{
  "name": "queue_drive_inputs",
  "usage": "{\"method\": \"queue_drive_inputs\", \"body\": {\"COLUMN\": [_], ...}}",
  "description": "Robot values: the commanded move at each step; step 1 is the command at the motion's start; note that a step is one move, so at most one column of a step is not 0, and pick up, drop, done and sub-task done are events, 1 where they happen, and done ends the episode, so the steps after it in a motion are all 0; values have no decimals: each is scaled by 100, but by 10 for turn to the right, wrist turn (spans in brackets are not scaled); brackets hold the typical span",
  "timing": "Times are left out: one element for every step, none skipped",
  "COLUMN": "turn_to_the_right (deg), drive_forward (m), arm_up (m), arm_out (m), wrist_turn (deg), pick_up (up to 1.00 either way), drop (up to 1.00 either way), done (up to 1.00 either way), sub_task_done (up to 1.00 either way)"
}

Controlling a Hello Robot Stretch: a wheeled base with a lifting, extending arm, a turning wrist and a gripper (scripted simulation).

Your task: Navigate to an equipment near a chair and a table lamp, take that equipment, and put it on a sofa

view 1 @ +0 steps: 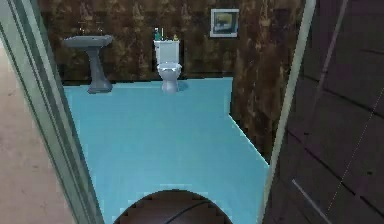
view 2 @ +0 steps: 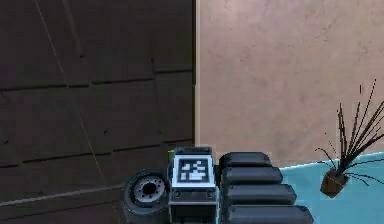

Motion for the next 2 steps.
{"method": "queue_drive_inputs", "body": {"turn_to_the_right": [0,-60], "drive_forward": [60,0], "arm_up": [0,0], "arm_out": [0,0], "wrist_turn": [0,0], "pick_up": [0,0], "drop": [0,0], "done": [0,0], "sub_task_done": [0,0]}}
